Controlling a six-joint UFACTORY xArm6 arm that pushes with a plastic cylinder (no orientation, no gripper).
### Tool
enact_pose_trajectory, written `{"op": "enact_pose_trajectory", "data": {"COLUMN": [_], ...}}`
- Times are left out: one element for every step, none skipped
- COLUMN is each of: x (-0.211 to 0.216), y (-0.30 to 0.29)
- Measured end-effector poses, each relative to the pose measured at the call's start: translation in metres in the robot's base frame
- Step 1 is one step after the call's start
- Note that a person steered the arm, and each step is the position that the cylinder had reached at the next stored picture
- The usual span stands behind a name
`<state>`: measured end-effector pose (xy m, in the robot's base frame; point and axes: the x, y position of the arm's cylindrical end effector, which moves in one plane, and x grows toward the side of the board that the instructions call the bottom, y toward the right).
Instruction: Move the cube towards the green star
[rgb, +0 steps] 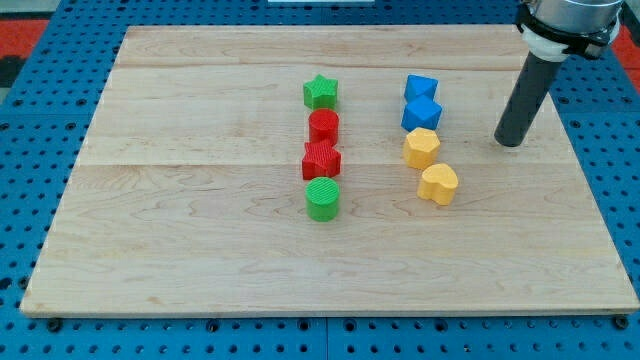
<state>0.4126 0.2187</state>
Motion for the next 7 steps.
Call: {"op": "enact_pose_trajectory", "data": {"x": [0.029,0.018,-0.004,-0.041,-0.044,-0.054,-0.054], "y": [-0.030,-0.056,-0.062,-0.080,-0.081,-0.103,-0.111]}}
